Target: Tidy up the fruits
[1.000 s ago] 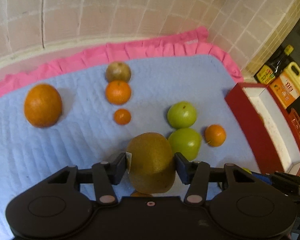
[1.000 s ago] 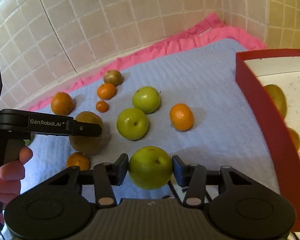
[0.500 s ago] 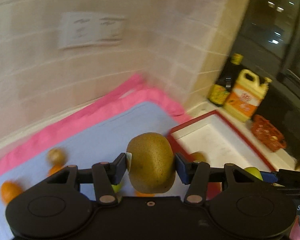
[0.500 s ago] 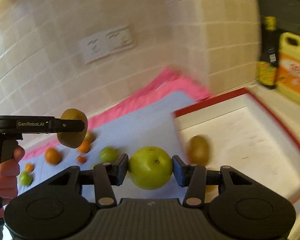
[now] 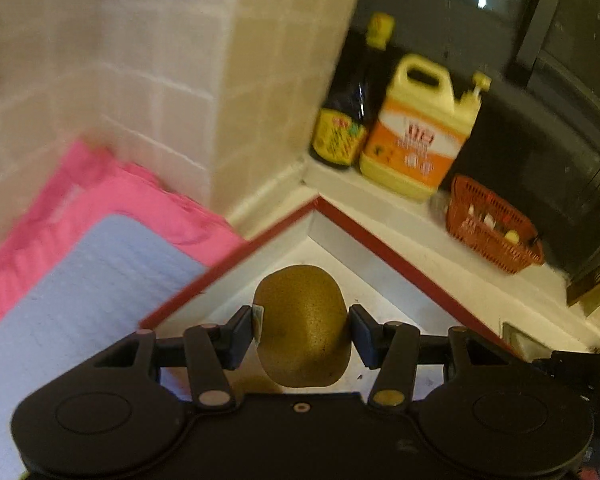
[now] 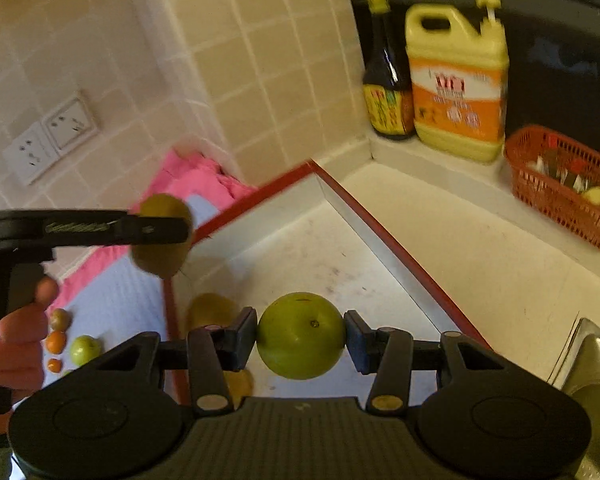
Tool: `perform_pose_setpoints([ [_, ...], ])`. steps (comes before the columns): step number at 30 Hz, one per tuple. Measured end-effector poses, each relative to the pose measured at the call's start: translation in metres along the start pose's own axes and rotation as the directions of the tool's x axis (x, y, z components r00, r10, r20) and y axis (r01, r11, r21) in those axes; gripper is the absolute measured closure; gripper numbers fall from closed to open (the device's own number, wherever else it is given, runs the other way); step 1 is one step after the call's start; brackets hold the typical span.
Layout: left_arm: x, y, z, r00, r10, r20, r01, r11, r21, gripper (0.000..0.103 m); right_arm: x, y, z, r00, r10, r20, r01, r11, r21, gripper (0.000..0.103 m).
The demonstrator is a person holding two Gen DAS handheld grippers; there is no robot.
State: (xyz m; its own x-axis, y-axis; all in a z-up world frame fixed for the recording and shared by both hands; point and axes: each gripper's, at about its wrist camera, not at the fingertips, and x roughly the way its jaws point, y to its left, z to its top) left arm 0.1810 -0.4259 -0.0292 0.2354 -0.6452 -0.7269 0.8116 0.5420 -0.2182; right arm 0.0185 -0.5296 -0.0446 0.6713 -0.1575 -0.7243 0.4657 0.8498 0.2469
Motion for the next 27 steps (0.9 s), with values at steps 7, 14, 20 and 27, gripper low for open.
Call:
perform_pose_setpoints([
  [7,0.056,-0.009,-0.004,0.995,-0.01,-0.099,0.012,1.0,0.016,0.041,0.044,-0.016,-0.004,0.993,0.015,-0.121,-0.011,0.999,0.031,0.053],
  [14,0.077,-0.008,-0.011,0.987,-0.023,-0.158,0.024,1.0,0.008,0.04,0.06,-0.013,-0.01,0.983,0.016,-0.181,-0.011,1.0,0.028,0.053],
  [20,0.08,-0.003,-0.016,0.988,-0.032,-0.149,0.028,0.999,-0.029,0.032,0.069,-0.01,-0.015,0.974,-0.007,-0.226,0.013,1.0,0.022,0.053],
  [27,0.037,0.006,-0.021,0.997,-0.025,-0.077,0.02,0.998,-0.064,0.026,0.047,-0.008,-0.02,0.977,-0.001,-0.215,0.008,0.999,0.033,0.046],
])
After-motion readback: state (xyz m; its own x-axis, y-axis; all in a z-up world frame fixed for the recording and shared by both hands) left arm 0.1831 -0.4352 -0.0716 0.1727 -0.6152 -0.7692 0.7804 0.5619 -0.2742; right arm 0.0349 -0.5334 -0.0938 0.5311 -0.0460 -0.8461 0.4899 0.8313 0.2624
